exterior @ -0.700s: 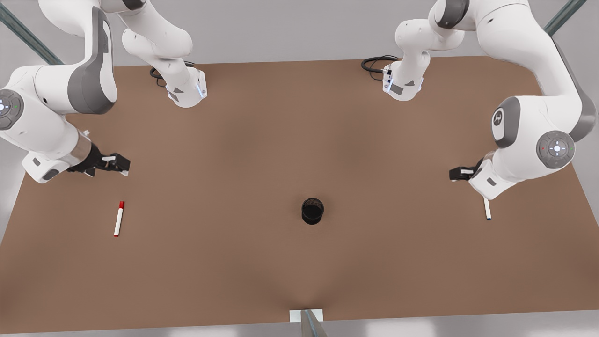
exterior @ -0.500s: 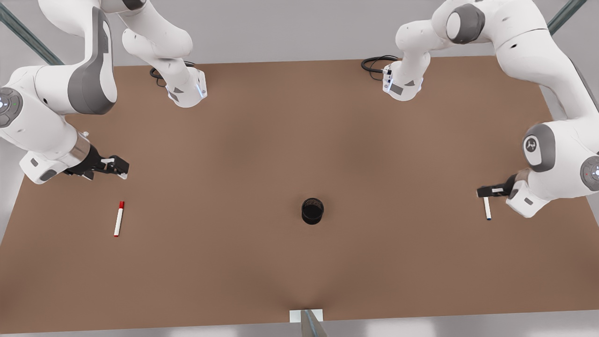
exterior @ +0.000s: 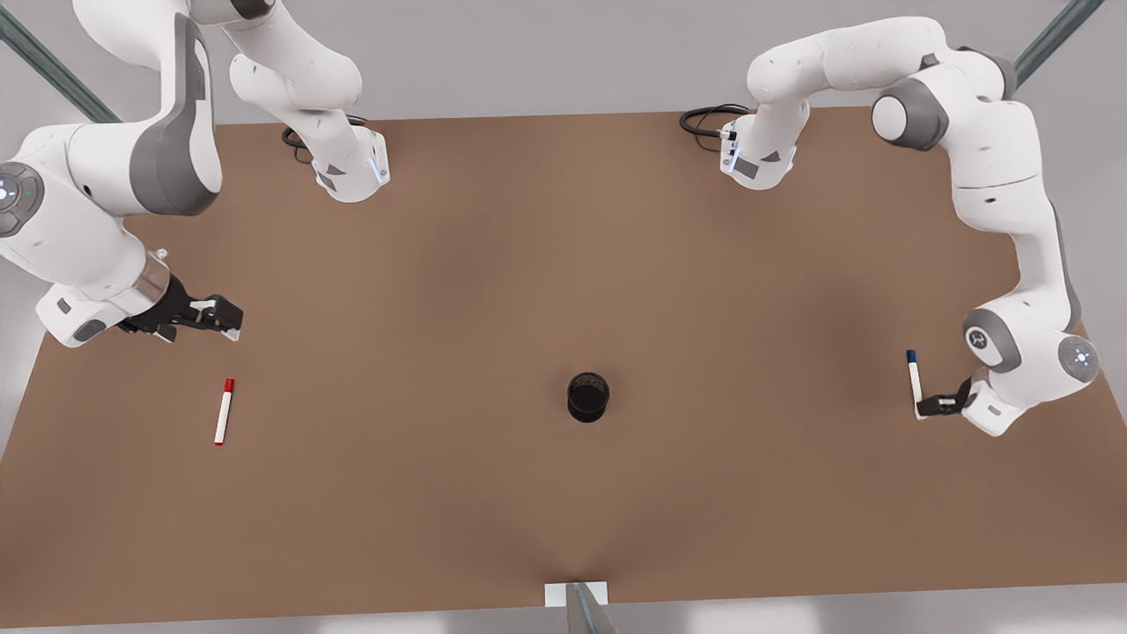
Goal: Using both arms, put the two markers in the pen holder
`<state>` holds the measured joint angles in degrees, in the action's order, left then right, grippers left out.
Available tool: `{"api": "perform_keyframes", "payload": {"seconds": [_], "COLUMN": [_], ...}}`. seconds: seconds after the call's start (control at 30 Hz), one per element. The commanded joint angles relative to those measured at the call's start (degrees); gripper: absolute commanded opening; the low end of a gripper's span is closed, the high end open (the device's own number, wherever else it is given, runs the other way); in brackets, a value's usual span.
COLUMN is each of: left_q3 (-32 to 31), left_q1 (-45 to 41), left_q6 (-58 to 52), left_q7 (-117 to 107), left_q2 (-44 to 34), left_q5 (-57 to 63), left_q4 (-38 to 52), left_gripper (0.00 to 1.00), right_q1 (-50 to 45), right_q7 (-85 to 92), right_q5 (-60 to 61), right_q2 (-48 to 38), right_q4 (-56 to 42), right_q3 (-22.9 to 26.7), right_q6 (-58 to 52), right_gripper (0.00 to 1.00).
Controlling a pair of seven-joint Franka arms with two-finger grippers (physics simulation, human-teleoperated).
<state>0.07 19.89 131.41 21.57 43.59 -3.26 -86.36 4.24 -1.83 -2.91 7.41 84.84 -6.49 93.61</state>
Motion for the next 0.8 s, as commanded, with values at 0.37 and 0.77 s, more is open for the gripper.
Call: {"api": "perform_keyframes", "payload": {"seconds": [0.37,0.77], "left_q3": [0.02,0.02], "left_q1": [0.68,0.59], "left_q6": [5.79,5.88], "left_q7": [16.58,16.58], "left_q2": [0.71,1.77], "left_q5": [-0.08,0.1], "left_q4": [-4.52,-4.34], "left_gripper": [0.7,0.49], "right_q1": [3.58,4.37], "right_q7": [-0.19,-0.1], "right_q5": [0.09,-0.08], "right_q2": [16.15,18.34], "right_q4": [6.91,9.64], "right_q3": [-0.27,-0.19], "right_q6": [25.83,30.05], "right_gripper": [1.0,1.0]}}
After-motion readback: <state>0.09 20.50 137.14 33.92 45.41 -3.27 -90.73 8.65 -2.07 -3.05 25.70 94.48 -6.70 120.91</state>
